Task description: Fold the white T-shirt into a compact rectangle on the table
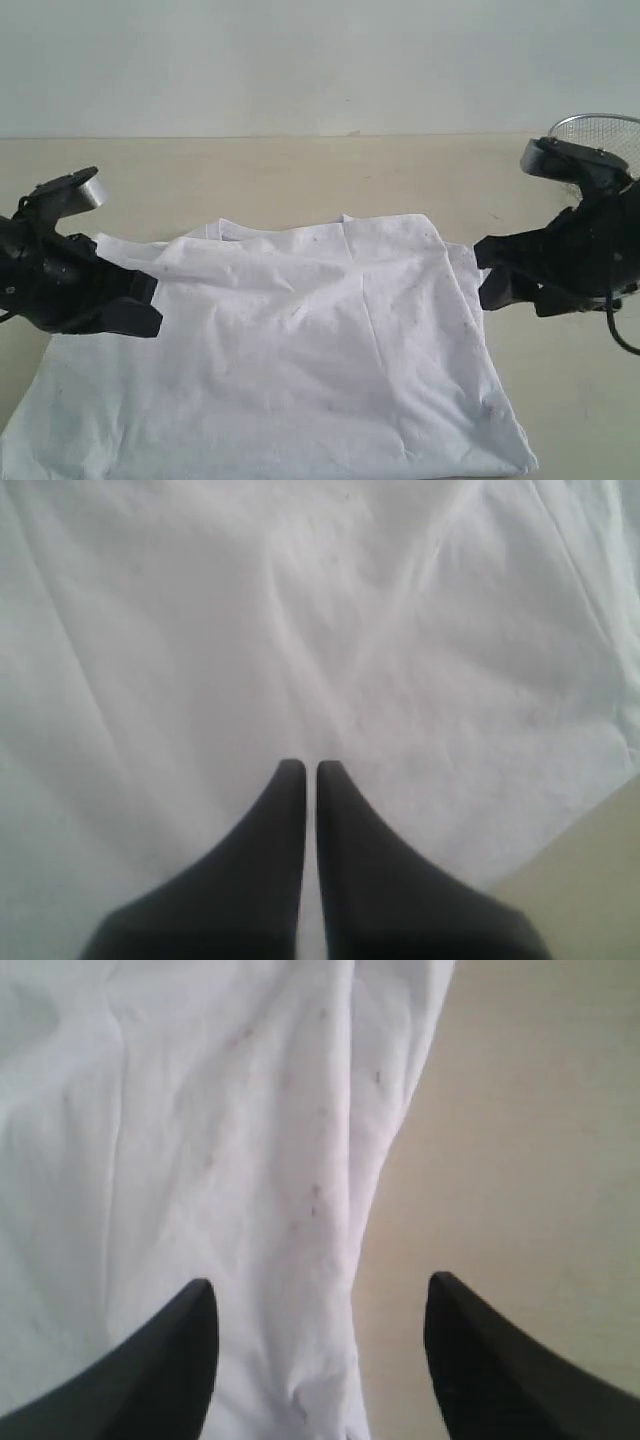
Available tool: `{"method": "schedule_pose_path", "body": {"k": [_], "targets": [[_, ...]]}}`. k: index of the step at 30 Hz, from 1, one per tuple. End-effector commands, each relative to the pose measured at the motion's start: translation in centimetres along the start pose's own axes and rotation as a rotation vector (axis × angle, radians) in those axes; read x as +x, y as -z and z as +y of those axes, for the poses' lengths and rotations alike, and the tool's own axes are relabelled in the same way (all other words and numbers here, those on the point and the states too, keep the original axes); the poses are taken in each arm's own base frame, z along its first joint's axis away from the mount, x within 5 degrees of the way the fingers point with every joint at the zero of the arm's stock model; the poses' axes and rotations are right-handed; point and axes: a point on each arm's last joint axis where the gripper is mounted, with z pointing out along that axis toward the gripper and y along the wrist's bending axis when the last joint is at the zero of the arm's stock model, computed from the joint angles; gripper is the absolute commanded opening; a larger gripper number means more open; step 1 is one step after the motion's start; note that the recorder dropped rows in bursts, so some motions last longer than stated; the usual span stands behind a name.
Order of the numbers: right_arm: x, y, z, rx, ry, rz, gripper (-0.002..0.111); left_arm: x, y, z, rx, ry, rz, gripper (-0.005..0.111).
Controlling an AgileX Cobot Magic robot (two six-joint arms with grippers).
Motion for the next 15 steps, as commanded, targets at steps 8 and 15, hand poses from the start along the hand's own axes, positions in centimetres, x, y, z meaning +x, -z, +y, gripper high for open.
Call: {"method": "schedule_pose_path", "body": {"k": [8, 15], "targets": [[-1.8, -4.5, -1.2, -0.149, 0.000, 0.161, 0.055, -0.3, -1.6, 1.0, -0.017, -0.011, 0.052, 0.045], [-2.0, -6.3, -3.3, -0.246, -0.079, 0.182, 0.055, -0.1, -2.4, 1.5, -0.028, 0.017, 0.076, 0.052]]}}
